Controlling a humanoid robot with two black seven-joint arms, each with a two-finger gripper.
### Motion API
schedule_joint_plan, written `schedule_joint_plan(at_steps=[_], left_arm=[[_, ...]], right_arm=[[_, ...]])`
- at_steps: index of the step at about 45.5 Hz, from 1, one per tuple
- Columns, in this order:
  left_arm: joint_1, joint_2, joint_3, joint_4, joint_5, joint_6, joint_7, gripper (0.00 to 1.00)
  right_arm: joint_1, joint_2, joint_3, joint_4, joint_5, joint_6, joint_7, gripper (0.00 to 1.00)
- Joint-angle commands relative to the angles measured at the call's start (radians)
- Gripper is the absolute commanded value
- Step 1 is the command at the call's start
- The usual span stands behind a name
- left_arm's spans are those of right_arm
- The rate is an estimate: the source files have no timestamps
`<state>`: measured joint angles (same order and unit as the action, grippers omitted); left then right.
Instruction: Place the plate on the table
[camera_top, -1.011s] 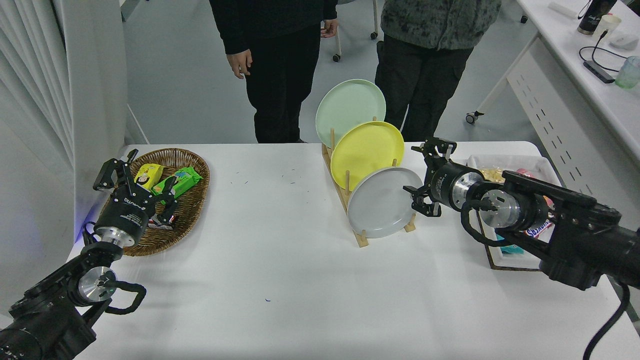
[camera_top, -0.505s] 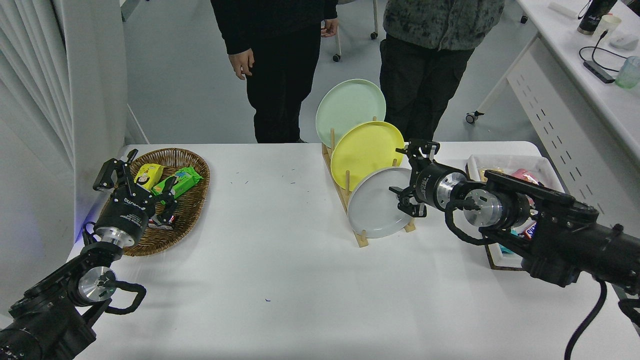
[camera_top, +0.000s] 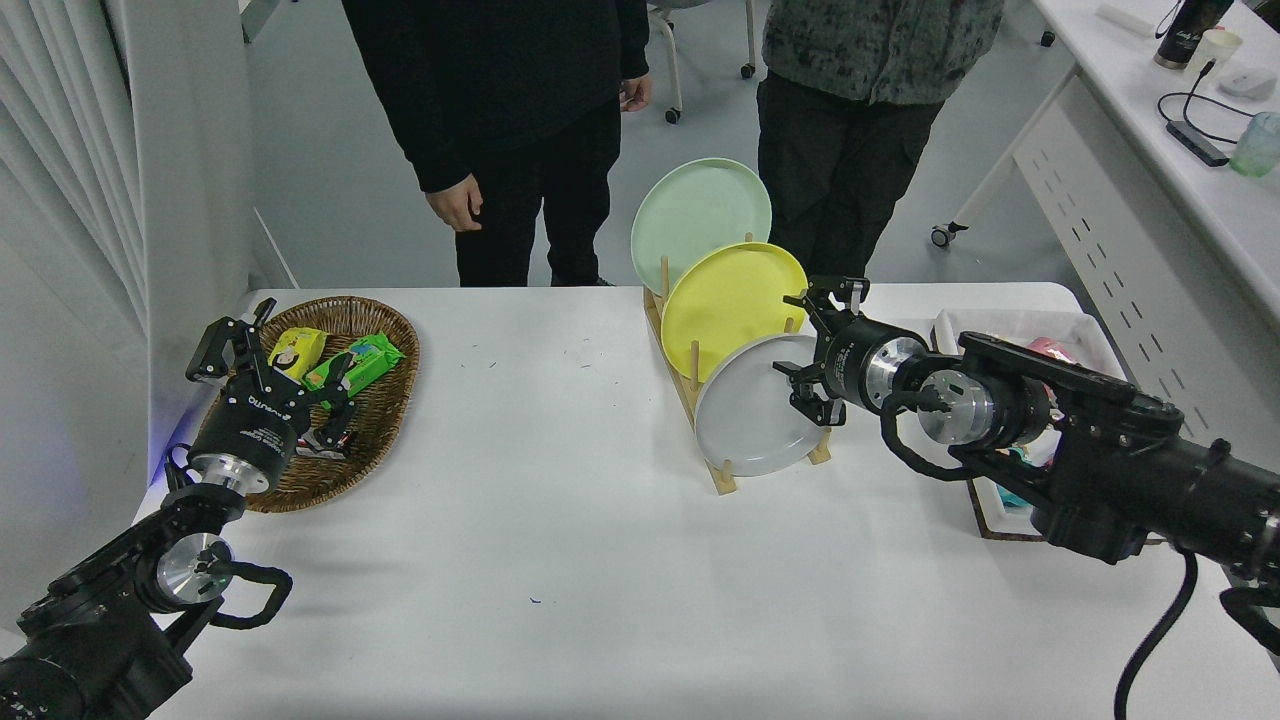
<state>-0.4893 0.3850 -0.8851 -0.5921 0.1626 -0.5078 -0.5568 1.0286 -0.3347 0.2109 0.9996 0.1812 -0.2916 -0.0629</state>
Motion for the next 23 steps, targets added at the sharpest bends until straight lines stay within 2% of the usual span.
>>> schedule_joint_plan(at_steps=[1, 23], left_arm=[[0.0, 0.0, 0.0, 0.0, 0.0, 0.0, 0.0, 0.98], [0.0, 0.0, 0.0, 0.0, 0.0, 0.0, 0.0, 0.98]], right_arm=[[0.002, 0.005, 0.001, -0.002, 0.0, 0.0, -0.011, 0.58], [0.016, 0.005, 0.011, 0.001, 0.014, -0.003, -0.04, 0.45]])
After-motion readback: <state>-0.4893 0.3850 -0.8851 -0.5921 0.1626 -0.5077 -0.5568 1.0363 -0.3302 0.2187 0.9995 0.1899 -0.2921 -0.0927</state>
